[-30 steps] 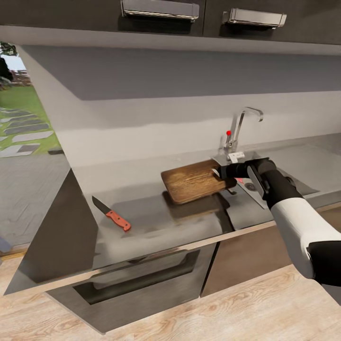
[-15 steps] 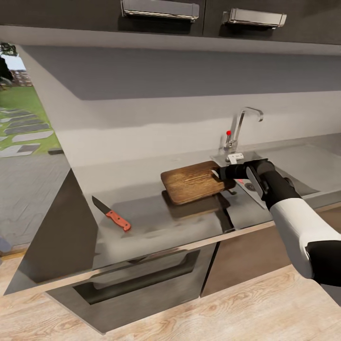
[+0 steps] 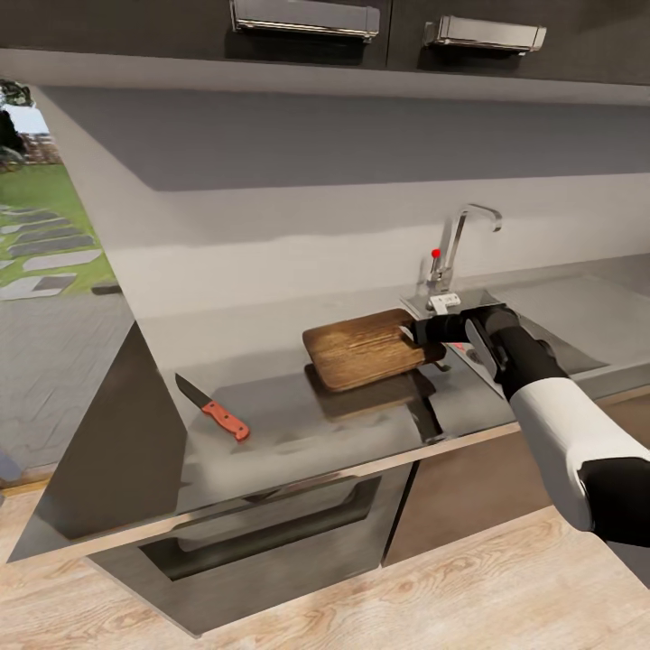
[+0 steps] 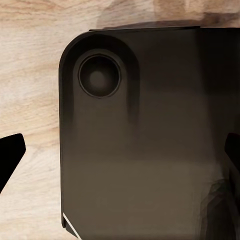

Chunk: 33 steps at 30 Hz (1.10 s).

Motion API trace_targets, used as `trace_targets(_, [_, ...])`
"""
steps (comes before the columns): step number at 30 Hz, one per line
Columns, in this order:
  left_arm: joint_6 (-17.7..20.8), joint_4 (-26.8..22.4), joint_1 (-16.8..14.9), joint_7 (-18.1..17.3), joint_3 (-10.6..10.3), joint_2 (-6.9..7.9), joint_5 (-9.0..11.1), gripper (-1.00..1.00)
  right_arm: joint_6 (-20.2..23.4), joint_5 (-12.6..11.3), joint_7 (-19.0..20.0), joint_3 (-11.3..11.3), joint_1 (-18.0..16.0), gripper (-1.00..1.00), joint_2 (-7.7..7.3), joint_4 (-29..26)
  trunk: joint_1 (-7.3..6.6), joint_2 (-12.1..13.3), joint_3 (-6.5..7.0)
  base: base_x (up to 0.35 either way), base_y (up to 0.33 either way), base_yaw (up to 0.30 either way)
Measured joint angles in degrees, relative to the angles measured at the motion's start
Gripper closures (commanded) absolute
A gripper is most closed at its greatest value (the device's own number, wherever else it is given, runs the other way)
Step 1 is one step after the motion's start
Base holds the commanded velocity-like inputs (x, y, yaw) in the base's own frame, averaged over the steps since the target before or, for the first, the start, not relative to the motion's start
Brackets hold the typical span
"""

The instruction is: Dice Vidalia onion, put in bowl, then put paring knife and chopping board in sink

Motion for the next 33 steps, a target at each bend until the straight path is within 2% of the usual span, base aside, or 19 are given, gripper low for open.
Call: trace_targets(33, [0.0,0.0,0.0,0.0,0.0,0.0,0.0,-1.0,-0.3,0.1,0.0,0.0,0.0,1.0,0.05,4.2,0.0,0.0,0.0,0.0,0.0,0.0])
